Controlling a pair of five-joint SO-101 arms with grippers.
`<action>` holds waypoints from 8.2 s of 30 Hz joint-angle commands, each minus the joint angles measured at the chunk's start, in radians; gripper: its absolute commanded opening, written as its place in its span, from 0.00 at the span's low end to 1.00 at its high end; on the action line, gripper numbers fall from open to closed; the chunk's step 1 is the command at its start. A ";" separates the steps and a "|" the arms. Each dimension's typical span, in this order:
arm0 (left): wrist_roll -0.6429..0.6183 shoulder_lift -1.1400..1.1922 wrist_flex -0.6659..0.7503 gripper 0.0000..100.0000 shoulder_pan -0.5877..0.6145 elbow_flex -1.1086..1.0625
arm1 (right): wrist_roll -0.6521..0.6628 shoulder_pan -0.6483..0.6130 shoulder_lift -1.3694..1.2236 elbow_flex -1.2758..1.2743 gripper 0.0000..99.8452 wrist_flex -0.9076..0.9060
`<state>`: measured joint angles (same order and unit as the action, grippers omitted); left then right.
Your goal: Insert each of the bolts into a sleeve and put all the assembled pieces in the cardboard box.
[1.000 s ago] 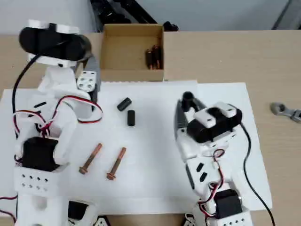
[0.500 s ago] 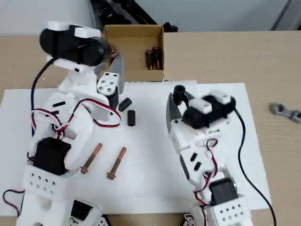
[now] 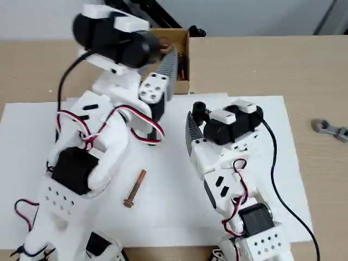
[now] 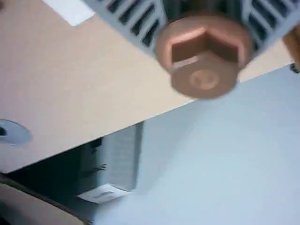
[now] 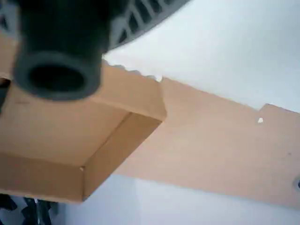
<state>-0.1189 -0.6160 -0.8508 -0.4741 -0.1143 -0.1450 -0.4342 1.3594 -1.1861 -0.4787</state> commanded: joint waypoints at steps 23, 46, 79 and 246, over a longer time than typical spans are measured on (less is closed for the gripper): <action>-0.157 -0.006 -0.095 0.01 -0.034 0.068 | 0.029 -0.177 0.110 -0.071 0.00 0.033; -0.155 -0.060 -0.101 0.01 -0.003 -0.085 | 0.060 -0.176 0.111 -0.068 0.00 0.053; -0.282 -0.061 -0.147 0.01 -0.015 -0.074 | 0.060 -0.176 0.111 -0.068 0.00 0.047; 0.164 -0.061 -0.433 0.01 0.296 -0.226 | -0.026 0.101 -2.387 2.111 0.01 -0.128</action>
<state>0.0422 -0.6575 -1.3004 -0.1857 -0.3445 -0.1695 -0.3575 -1.0388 0.8715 -0.5969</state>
